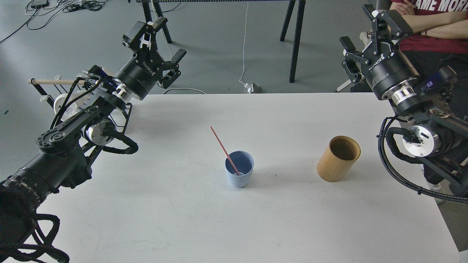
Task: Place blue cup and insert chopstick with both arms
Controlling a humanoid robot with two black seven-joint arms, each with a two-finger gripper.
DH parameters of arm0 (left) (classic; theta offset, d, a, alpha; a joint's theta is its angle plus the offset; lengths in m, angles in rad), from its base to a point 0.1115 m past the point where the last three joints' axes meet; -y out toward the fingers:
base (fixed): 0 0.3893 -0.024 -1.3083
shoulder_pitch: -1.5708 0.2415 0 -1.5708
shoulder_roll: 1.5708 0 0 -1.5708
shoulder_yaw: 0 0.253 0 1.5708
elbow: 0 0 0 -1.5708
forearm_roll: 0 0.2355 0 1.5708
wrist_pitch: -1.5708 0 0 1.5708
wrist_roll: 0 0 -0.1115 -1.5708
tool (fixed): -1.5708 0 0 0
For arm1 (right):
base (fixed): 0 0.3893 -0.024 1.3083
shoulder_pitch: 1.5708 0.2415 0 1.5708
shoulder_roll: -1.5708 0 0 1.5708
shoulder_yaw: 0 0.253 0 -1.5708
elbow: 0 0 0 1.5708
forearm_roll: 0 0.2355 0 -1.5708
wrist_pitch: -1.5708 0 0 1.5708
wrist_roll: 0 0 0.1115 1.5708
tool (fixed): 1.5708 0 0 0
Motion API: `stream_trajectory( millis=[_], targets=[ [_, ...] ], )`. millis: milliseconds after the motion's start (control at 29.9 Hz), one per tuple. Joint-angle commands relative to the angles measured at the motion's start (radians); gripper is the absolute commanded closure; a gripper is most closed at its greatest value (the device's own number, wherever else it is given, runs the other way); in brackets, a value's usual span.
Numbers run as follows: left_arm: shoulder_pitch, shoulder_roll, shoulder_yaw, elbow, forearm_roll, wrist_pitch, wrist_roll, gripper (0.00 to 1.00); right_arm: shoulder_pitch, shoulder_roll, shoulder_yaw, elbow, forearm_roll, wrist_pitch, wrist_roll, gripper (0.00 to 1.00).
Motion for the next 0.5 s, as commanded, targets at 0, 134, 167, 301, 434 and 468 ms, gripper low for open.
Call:
stream_trajectory(
  millis=[0, 134, 167, 301, 434, 468],
  targets=[
    [0.003, 0.037, -0.005, -0.003, -0.012, 0.000, 0.000, 0.01, -0.039, -0.014, 0.007, -0.001, 0.025, 0.214, 0.000, 0.14],
    [0.004, 0.092, -0.012, -0.068, -0.012, 0.000, 0.000, 0.01, -0.063, -0.012, 0.005, -0.002, 0.025, 0.341, 0.000, 0.06],
    [0.015, 0.115, -0.013, -0.104, -0.012, 0.000, 0.000, 0.01, -0.067, -0.006, 0.005, -0.002, 0.025, 0.355, 0.000, 0.06],
    [0.053, 0.192, -0.051, -0.229, -0.012, 0.000, 0.000, 0.01, -0.067, -0.003, 0.004, -0.002, 0.025, 0.361, 0.000, 0.01],
    [0.093, 0.226, -0.106, -0.274, -0.012, 0.000, 0.000, 0.01, -0.067, -0.005, 0.005, -0.002, 0.023, 0.363, 0.000, 0.01],
    [0.101, 0.229, -0.126, -0.277, -0.012, 0.000, 0.000, 0.01, -0.067, -0.003, 0.007, -0.002, 0.025, 0.364, 0.000, 0.01]
  ],
)
